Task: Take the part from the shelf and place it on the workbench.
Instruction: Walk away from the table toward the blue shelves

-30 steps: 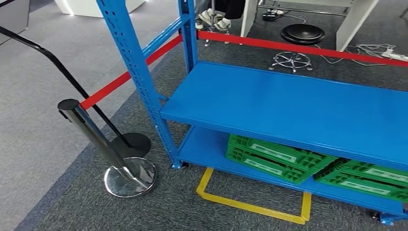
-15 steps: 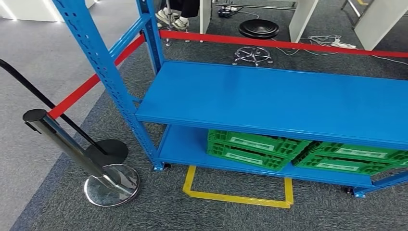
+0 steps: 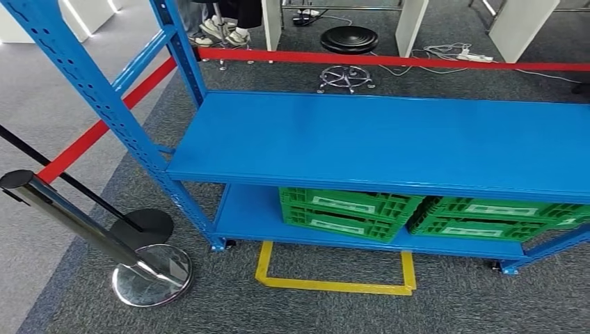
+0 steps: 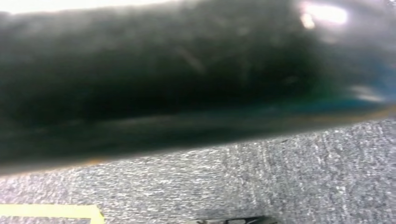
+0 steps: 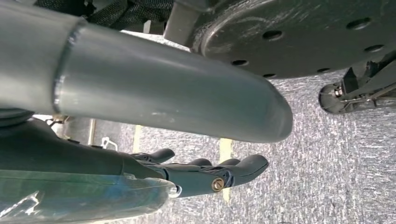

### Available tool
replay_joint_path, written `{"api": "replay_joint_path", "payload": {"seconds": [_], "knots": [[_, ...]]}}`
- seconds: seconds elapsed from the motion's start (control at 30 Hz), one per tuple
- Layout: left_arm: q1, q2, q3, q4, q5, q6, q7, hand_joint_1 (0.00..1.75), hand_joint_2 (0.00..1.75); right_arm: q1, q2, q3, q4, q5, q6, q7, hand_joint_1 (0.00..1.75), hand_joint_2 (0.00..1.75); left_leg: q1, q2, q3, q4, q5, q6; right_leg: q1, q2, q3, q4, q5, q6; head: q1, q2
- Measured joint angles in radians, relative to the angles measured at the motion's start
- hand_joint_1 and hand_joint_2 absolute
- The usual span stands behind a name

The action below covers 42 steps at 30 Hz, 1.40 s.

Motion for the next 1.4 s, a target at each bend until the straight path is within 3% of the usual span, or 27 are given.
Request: {"api": "replay_joint_path", "payload": {"seconds": [0.07, 0.2, 0.27, 0.33, 0.37, 0.4, 0.43, 0.5, 0.57, 0.7, 0.77, 0.83, 0.87, 0.9, 0.93, 0.97, 1.03, 1.07, 1.13, 1.17, 1.4], "knots": [[-0.002, 0.001, 0.0, 0.0, 0.001, -0.001, 0.0, 0.0, 0.0, -0.001, 0.0, 0.004, 0.0, 0.0, -0.002, 0.002, 0.0, 0.0, -0.003, -0.006, 0.041, -0.097, 0.031, 0.009, 0.003, 0.005, -0.003, 0.004, -0.002, 0.007, 0.001, 0.0], [-0.002, -0.001, 0.001, 0.0, 0.0, -0.004, 0.0, 0.0, 1.75, -0.001, 0.0, 0.007, -0.001, 0.005, -0.011, 0.013, 0.0, 0.0, -0.002, -0.006, 0.044, -0.125, 0.034, 0.026, 0.002, 0.004, -0.017, 0.014, -0.009, 0.028, 0.002, 0.0], [-0.003, -0.002, 0.001, 0.0, -0.002, -0.004, 0.0, 0.0, 1.75, -0.001, 0.0, 0.007, -0.001, 0.009, -0.015, 0.019, 0.0, 0.0, 0.002, -0.003, 0.043, -0.131, 0.039, 0.036, 0.0, -0.001, -0.051, 0.083, -0.055, 0.036, 0.007, 0.0], [-0.003, -0.001, 0.001, 0.0, -0.007, -0.007, 0.001, 0.0, 1.75, -0.001, 0.0, 0.008, -0.001, 0.013, -0.018, 0.024, 0.0, 0.0, 0.0, 0.001, 0.041, -0.131, 0.039, 0.039, -0.002, -0.003, -0.111, 0.216, -0.12, 0.043, 0.011, 0.0], [-0.003, -0.001, 0.001, 0.0, -0.011, -0.01, 0.0, 0.0, 1.75, -0.001, 0.0, 0.008, -0.001, 0.014, -0.019, 0.027, 0.0, 0.0, 0.0, 0.003, 0.04, -0.131, 0.039, 0.04, -0.003, -0.003, -0.135, 0.269, -0.136, 0.046, 0.01, 0.0], [-0.003, -0.001, 0.001, 0.001, -0.015, -0.014, -0.002, 0.0, 1.75, 0.0, 0.0, 0.009, -0.001, 0.016, -0.02, 0.029, 0.0, 0.0, -0.001, 0.004, 0.04, -0.131, 0.039, 0.04, -0.004, -0.004, -0.144, 0.289, -0.134, 0.047, 0.011, 0.0], [-0.002, -0.001, 0.001, 0.002, -0.018, -0.019, -0.004, 0.0, 1.75, 0.0, 0.0, 0.009, -0.001, 0.019, -0.021, 0.031, 0.0, 0.0, -0.001, 0.005, 0.041, -0.131, 0.038, 0.039, -0.004, -0.004, -0.133, 0.269, -0.112, 0.048, 0.011, 0.0], [-0.003, -0.001, 0.001, 0.004, -0.024, -0.025, -0.009, 0.0, 1.75, 0.0, 0.0, 0.011, -0.001, 0.032, -0.023, 0.035, 0.0, 0.87, -0.001, 0.005, 0.046, -0.131, 0.037, 0.036, -0.006, -0.01, -0.067, 0.139, -0.045, 0.045, 0.011, 0.0], [-0.003, -0.001, 0.001, 0.005, -0.026, -0.026, -0.012, 0.0, 1.75, -0.001, 0.0, 0.013, -0.001, 0.046, -0.02, 0.037, 0.0, 1.75, -0.006, 0.005, 0.047, -0.127, 0.034, 0.027, -0.005, -0.015, -0.012, 0.029, -0.013, 0.038, 0.01, 0.0], [-0.002, 0.006, -0.019, 0.005, -0.004, -0.03, -0.009, 0.0, 1.75, -0.002, 0.0, 0.017, 0.001, 0.054, 0.003, 0.039, 0.0, 1.75, -0.006, 0.005, 0.043, -0.122, 0.032, 0.005, -0.002, -0.014, -0.001, 0.005, -0.006, 0.014, 0.006, 0.0], [0.002, 0.012, -0.053, 0.005, 0.034, -0.035, 0.003, 0.0, 1.75, -0.007, -0.001, 0.028, 0.004, 0.043, 0.007, 0.033, 0.0, 1.75, -0.004, 0.004, 0.018, -0.063, -0.012, -0.005, -0.005, -0.014, -0.002, 0.001, -0.001, 0.002, 0.002, 0.0], [0.011, 0.017, -0.089, 0.005, 0.078, -0.041, 0.02, 0.0, 0.87, -0.017, -0.004, 0.039, 0.008, 0.025, 0.009, 0.025, 0.0, 1.75, -0.002, 0.002, -0.038, 0.065, -0.08, -0.011, -0.004, -0.015, -0.005, 0.001, 0.001, -0.005, -0.002, 0.0], [0.018, 0.02, -0.107, 0.006, 0.102, -0.043, 0.029, 0.0, 0.44, -0.023, -0.006, 0.044, 0.01, 0.014, 0.01, 0.02, 0.0, 1.75, -0.002, 0.002, -0.064, 0.123, -0.102, -0.012, -0.002, -0.014, -0.007, 0.002, 0.001, -0.007, -0.002, 0.0], [0.026, 0.023, -0.125, 0.006, 0.125, -0.046, 0.038, 0.0, 0.0, -0.029, -0.008, 0.05, 0.011, 0.004, 0.01, 0.016, 0.0, 1.75, -0.001, 0.002, -0.078, 0.154, -0.105, -0.014, -0.001, -0.014, -0.007, 0.002, 0.001, -0.008, -0.002, 0.0], [0.034, 0.027, -0.144, 0.008, 0.149, -0.048, 0.047, 0.0, 0.0, -0.036, -0.012, 0.056, 0.013, -0.007, 0.01, 0.011, 0.0, 1.75, 0.0, 0.002, -0.074, 0.147, -0.088, -0.017, -0.001, -0.013, -0.006, 0.002, 0.0, -0.01, -0.002, 0.0], [0.042, 0.03, -0.165, 0.01, 0.173, -0.051, 0.057, 0.0, 0.0, -0.044, -0.015, 0.063, 0.014, -0.018, 0.011, 0.007, 0.0, 1.75, 0.004, 0.002, -0.052, 0.103, -0.055, -0.022, 0.0, -0.012, -0.005, 0.003, 0.0, -0.011, -0.002, 0.0], [0.056, 0.036, -0.207, 0.015, 0.222, -0.057, 0.074, 0.0, 0.0, -0.062, -0.024, 0.078, 0.017, -0.041, 0.011, -0.003, 0.0, 1.75, 0.014, 0.0, 0.015, -0.033, 0.008, -0.04, 0.002, -0.009, -0.006, 0.012, -0.005, -0.01, -0.004, 0.0], [0.061, 0.038, -0.229, 0.017, 0.245, -0.06, 0.083, 0.0, 0.0, -0.071, -0.03, 0.086, 0.019, -0.052, 0.012, -0.008, 0.0, 1.75, 0.017, -0.002, 0.038, -0.083, 0.023, -0.04, 0.006, -0.008, -0.01, 0.018, -0.008, -0.008, -0.005, 0.0], [0.067, 0.041, -0.275, 0.02, 0.293, -0.065, 0.102, 0.0, 0.0, -0.086, -0.043, 0.101, 0.026, -0.074, 0.012, -0.018, 0.0, 1.75, 0.017, -0.006, 0.051, -0.117, 0.02, -0.031, 0.012, -0.007, -0.021, 0.027, -0.013, -0.003, -0.005, 0.0], [0.071, 0.044, -0.297, 0.021, 0.317, -0.067, 0.111, 0.0, 0.0, -0.09, -0.048, 0.109, 0.033, -0.085, 0.013, -0.022, 0.0, 1.75, 0.016, -0.006, 0.049, -0.115, 0.021, -0.02, 0.012, -0.007, -0.024, 0.027, -0.012, -0.002, -0.004, 0.0], [0.083, 0.075, -0.456, 0.02, 0.484, -0.085, 0.173, 0.0, 0.0, -0.11, -0.087, 0.167, 0.096, -0.164, 0.014, -0.054, 0.0, 1.75, 0.006, -0.006, 0.046, -0.114, 0.021, -0.013, 0.003, -0.007, -0.018, 0.023, -0.006, 0.009, -0.003, 0.0]]}}
